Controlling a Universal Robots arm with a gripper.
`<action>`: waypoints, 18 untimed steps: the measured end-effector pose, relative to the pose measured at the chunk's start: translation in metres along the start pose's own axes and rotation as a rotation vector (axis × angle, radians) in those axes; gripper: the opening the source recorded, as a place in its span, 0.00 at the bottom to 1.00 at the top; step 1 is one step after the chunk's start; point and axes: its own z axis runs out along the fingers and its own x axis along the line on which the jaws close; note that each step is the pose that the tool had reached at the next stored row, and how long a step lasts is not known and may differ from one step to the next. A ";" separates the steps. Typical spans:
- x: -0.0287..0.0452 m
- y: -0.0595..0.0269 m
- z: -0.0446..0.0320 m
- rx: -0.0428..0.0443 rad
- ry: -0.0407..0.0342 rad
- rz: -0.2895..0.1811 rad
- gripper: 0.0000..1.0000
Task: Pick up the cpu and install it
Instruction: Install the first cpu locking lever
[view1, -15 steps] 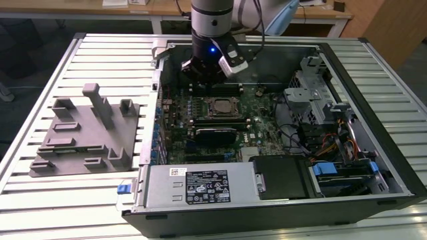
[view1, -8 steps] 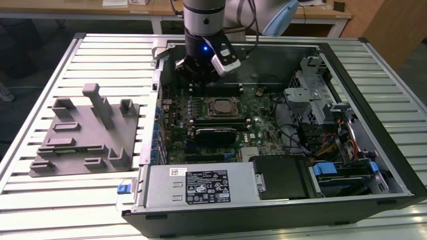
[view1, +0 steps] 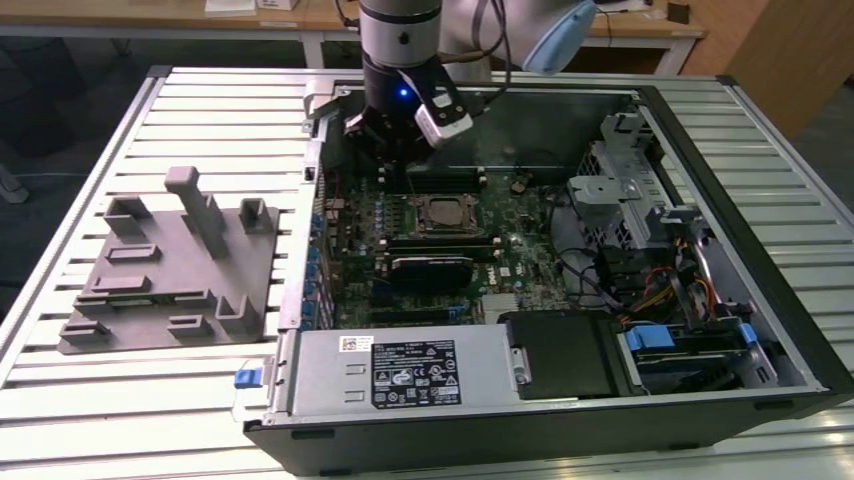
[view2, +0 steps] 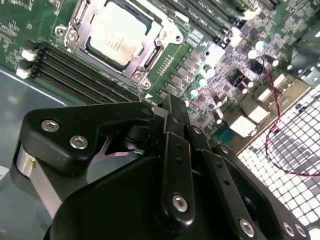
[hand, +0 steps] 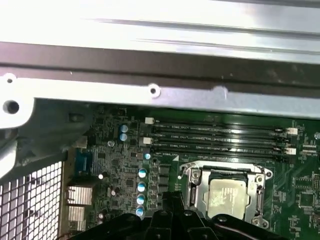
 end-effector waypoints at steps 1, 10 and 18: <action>0.0003 0.0015 0.0000 0.0000 0.0000 0.000 0.11; 0.0044 0.0122 -0.0030 0.0001 -0.0021 0.000 0.11; 0.0047 0.0217 -0.0036 0.0002 -0.0039 0.000 0.11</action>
